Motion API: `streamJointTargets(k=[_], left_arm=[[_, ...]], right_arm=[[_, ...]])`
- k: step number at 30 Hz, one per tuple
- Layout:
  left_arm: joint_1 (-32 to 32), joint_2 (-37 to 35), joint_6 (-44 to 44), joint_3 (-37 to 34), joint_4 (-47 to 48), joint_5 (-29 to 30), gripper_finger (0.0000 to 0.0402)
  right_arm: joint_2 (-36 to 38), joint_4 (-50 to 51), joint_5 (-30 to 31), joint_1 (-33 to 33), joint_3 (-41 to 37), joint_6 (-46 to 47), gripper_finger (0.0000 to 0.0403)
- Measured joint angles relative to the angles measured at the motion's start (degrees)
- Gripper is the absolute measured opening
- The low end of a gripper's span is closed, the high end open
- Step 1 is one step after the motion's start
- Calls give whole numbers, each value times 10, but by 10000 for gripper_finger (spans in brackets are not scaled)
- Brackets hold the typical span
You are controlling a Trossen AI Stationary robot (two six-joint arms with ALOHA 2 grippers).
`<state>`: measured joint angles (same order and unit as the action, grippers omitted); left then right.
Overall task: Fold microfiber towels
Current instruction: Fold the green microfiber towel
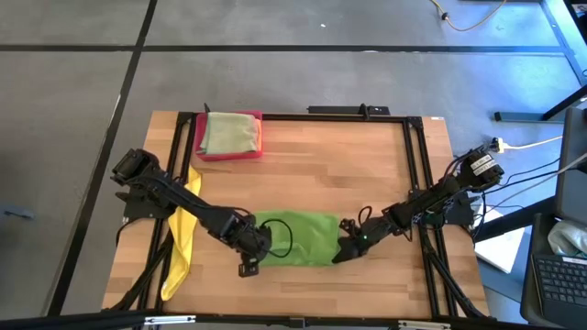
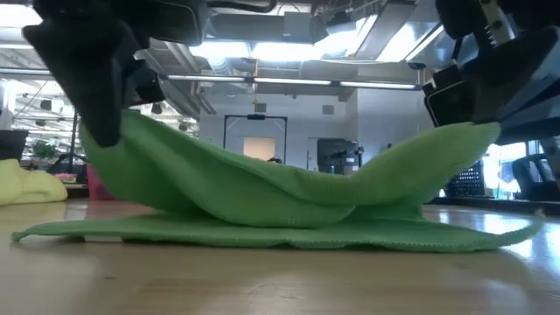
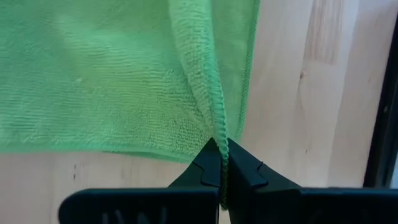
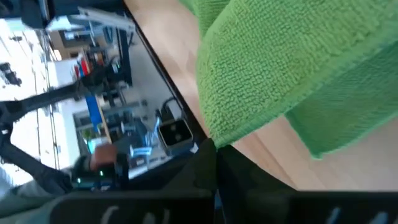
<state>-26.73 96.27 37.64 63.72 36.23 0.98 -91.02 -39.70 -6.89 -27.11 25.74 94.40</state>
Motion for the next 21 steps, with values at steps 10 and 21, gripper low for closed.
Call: streamJointTargets(k=[10,21], left_arm=[[-32,0,-21,0,42,34,0],[-45,0,-22,0,14,56,0]], right_arm=[[0,4,-31,0,0,-3,8],[0,94,-89,2,0,-4,16]])
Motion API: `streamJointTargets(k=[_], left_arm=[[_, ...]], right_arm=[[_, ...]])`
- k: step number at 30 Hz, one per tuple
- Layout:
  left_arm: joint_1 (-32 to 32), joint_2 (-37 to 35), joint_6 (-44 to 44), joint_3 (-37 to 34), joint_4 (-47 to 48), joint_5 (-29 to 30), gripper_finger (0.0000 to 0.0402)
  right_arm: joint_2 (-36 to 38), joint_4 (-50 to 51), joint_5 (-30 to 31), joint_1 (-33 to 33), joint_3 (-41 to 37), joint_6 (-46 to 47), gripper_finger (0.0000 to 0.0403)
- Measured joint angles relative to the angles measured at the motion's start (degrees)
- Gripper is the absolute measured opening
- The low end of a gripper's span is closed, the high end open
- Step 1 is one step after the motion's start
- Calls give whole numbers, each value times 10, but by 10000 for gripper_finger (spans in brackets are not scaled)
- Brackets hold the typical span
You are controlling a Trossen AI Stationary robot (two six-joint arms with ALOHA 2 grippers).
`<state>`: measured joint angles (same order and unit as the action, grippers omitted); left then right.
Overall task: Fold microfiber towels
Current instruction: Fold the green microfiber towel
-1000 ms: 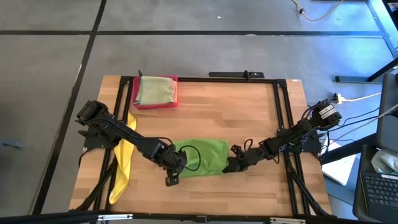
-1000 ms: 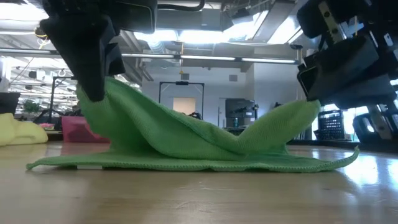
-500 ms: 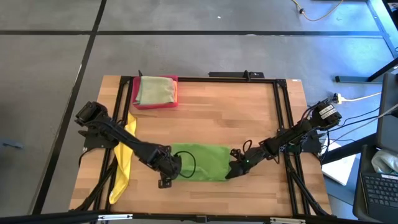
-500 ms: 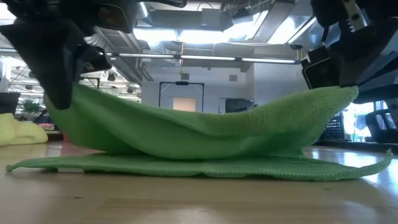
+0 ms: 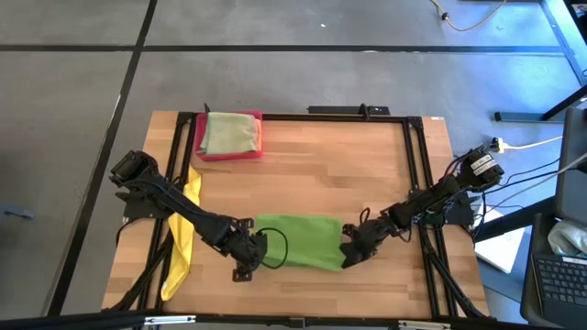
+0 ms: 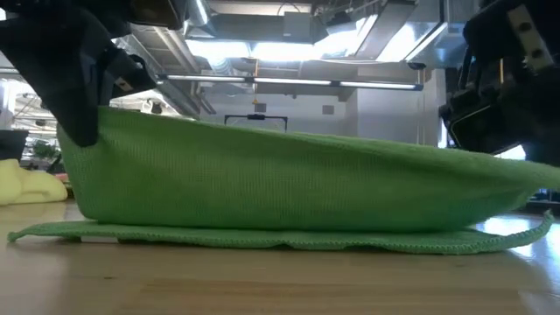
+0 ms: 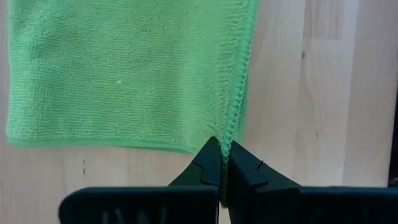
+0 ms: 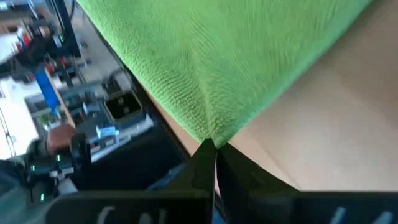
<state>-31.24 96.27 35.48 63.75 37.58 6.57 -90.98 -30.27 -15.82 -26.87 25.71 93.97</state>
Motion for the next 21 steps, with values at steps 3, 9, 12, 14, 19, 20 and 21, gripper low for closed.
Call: streamJointTargets(k=[3,9,12,14,19,20,21], left_arm=[[0,3,0,0,-3,0,0],[3,5,-4,0,14,0,0],[13,5,-22,0,44,1,0],[24,5,-37,0,72,2,0],[61,-6,-70,0,132,21,0],[68,-13,-76,0,139,33,0],[76,-21,-83,0,144,46,0]], right_arm=[[0,0,21,7,0,0,12],[0,-24,28,33,0,-1,10],[2,-40,19,57,0,-19,12],[10,-43,7,77,0,-34,12],[48,-42,-18,136,0,-83,4],[58,-40,-24,148,0,-92,4],[68,-40,-31,159,0,-103,4]])
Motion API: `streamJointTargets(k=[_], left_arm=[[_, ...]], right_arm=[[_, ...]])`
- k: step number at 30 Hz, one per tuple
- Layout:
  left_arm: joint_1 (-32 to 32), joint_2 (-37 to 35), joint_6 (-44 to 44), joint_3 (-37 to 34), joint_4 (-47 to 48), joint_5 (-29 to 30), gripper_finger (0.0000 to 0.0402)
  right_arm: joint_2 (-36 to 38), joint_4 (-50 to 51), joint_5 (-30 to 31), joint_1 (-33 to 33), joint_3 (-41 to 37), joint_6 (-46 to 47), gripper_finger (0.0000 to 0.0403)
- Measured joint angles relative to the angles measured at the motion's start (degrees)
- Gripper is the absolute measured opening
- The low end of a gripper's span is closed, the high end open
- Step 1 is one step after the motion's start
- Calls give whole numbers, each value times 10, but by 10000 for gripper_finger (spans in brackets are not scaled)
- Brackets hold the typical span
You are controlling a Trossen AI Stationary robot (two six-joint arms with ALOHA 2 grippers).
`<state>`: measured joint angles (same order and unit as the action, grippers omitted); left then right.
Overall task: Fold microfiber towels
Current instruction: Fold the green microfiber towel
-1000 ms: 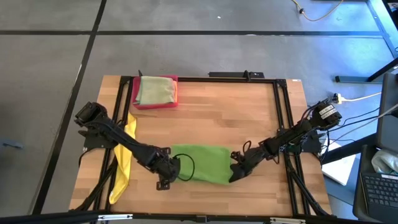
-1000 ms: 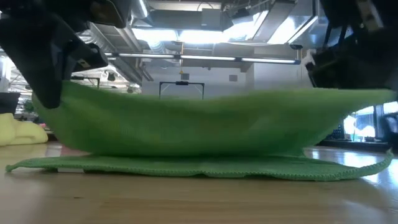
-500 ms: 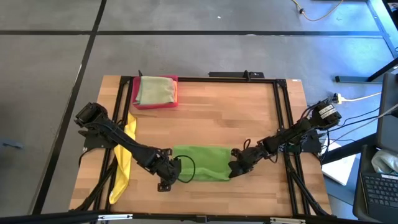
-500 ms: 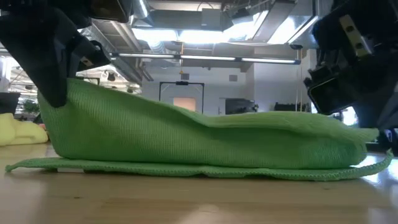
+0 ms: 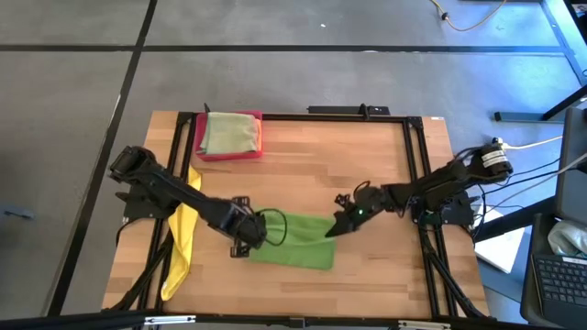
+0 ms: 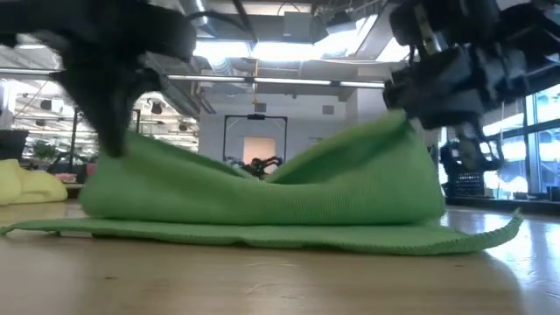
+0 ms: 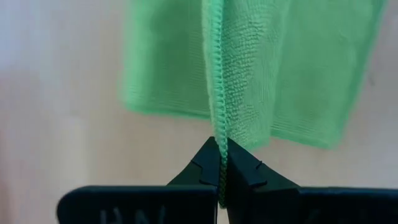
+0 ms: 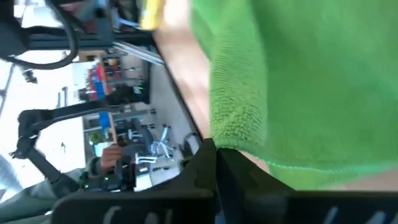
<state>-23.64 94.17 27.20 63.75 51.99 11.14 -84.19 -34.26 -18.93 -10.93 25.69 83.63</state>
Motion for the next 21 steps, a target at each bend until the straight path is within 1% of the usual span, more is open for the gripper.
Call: streamJointTargets(k=[4,8,11,14,16,21], left_arm=[[33,-47,-35,0,-1,66,0],[71,-96,-77,0,1,134,0],[106,-124,-125,0,0,168,0],[143,-140,-173,0,0,174,0],[167,-142,-191,0,-1,173,0],[210,-132,-225,0,-6,148,0]], right_arm=[[43,19,-22,43,0,-37,4],[96,66,-23,86,0,-79,4],[138,103,-22,122,0,-122,4],[181,161,-22,155,0,-155,3],[205,210,-22,174,0,-170,3],[233,309,-22,197,0,-211,3]])
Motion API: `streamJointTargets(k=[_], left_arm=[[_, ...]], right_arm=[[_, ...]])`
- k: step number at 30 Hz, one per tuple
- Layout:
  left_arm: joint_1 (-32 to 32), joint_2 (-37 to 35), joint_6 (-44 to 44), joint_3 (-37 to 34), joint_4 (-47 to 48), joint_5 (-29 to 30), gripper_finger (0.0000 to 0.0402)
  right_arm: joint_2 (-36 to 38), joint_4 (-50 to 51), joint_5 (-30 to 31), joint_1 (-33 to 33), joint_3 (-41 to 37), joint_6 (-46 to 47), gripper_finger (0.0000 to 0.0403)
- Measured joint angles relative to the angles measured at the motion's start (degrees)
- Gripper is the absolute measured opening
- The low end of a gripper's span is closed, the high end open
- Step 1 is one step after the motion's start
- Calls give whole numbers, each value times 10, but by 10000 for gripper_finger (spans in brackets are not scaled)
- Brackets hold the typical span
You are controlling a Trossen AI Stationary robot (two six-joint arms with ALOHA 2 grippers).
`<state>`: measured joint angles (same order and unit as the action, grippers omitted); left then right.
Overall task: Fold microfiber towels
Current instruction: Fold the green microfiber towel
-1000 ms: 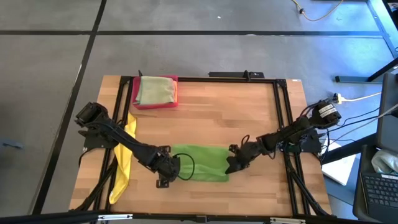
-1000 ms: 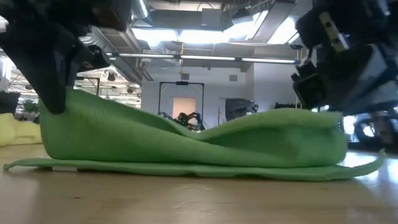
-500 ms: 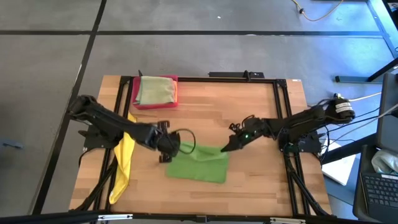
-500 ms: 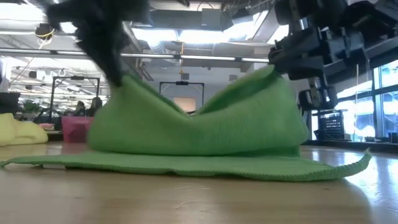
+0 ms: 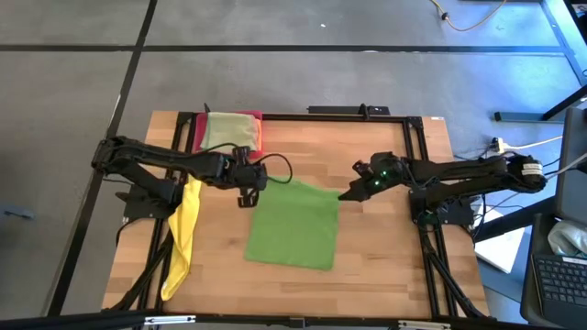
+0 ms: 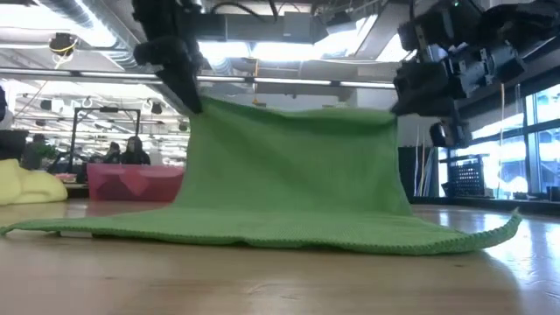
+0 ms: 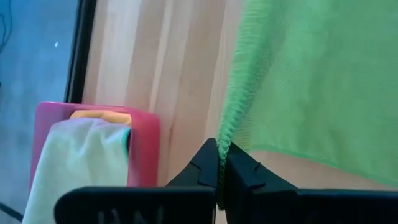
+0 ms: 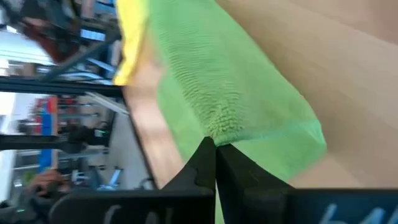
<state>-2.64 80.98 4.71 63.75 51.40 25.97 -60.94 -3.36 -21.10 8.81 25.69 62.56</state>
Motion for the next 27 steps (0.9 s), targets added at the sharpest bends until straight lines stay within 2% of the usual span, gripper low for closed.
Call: streamJointTargets(k=[4,8,11,16,21,27], left_arm=[[20,16,-8,0,-12,-16,0],[22,31,20,0,-13,-63,0],[5,39,57,0,-9,-102,0],[-45,39,91,0,-10,-107,0],[-98,39,147,0,-10,-107,0],[-161,55,208,0,-17,-104,0]], right_arm=[[0,36,5,9,0,-24,3],[0,23,-17,8,0,-15,6],[0,0,-56,-4,0,16,6],[0,-3,-104,-41,0,58,7],[-2,-1,-98,-86,0,93,13],[-28,5,-35,-152,0,119,15]])
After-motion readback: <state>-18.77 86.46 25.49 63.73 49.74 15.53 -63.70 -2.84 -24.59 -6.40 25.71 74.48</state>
